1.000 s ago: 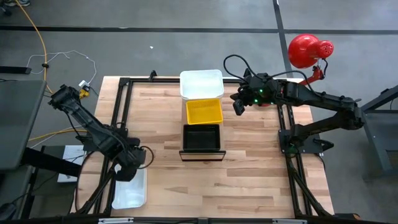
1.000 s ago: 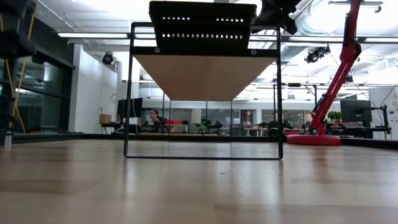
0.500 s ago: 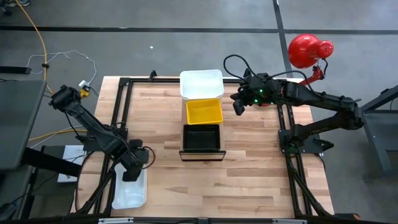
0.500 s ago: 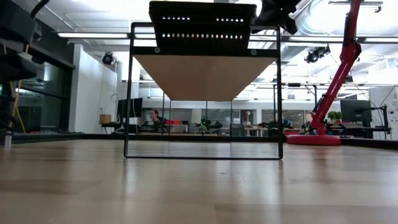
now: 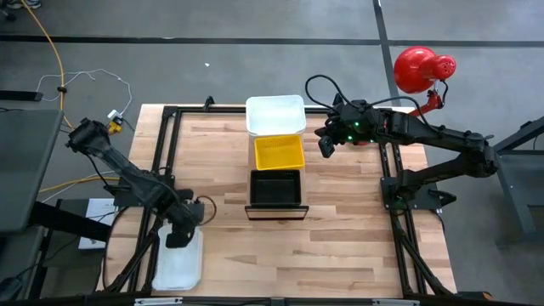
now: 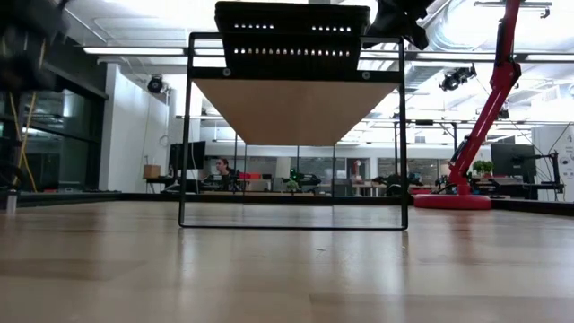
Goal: Stack baskets on shelf by color
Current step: Stack the white bin on top of the white bins on the shelf
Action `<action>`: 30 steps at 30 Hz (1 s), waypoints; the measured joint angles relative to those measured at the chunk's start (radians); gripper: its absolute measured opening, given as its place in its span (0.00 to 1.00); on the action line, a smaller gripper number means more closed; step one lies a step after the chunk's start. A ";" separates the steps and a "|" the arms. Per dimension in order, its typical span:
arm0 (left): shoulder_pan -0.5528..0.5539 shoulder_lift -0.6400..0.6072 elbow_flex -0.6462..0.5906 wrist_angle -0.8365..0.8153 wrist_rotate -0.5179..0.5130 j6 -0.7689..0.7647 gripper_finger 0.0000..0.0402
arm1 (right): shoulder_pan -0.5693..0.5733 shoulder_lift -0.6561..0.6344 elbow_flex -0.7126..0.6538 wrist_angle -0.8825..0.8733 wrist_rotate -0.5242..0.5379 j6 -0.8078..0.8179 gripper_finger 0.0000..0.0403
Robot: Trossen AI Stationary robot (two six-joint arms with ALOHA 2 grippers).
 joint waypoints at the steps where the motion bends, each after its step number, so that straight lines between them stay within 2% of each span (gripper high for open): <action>1: 0.010 -0.021 0.036 -0.031 -0.009 0.005 0.01 | 0.000 0.000 0.000 0.000 0.000 -0.006 0.00; 7: 0.084 -0.127 0.299 -0.225 -0.110 0.007 0.00 | 0.000 0.000 0.000 0.000 -0.001 -0.024 0.00; 11: 0.139 -0.142 0.443 -0.342 -0.159 -0.001 0.00 | 0.000 0.000 0.000 0.000 -0.002 -0.028 0.00; 14: 0.181 -0.143 0.568 -0.347 -0.203 0.005 0.00 | 0.000 0.000 0.000 0.000 -0.002 -0.028 0.00; 22: 0.335 -0.116 0.860 -0.342 -0.450 0.072 0.00 | 0.000 0.000 0.000 0.000 -0.002 -0.035 0.00; 27: 0.495 -0.063 0.966 -0.282 -0.564 0.154 0.00 | -0.002 0.000 0.000 0.000 0.000 -0.023 0.00; 30: 0.587 -0.018 0.984 -0.194 -0.589 0.219 0.00 | -0.002 -0.001 0.000 0.012 0.004 -0.010 0.00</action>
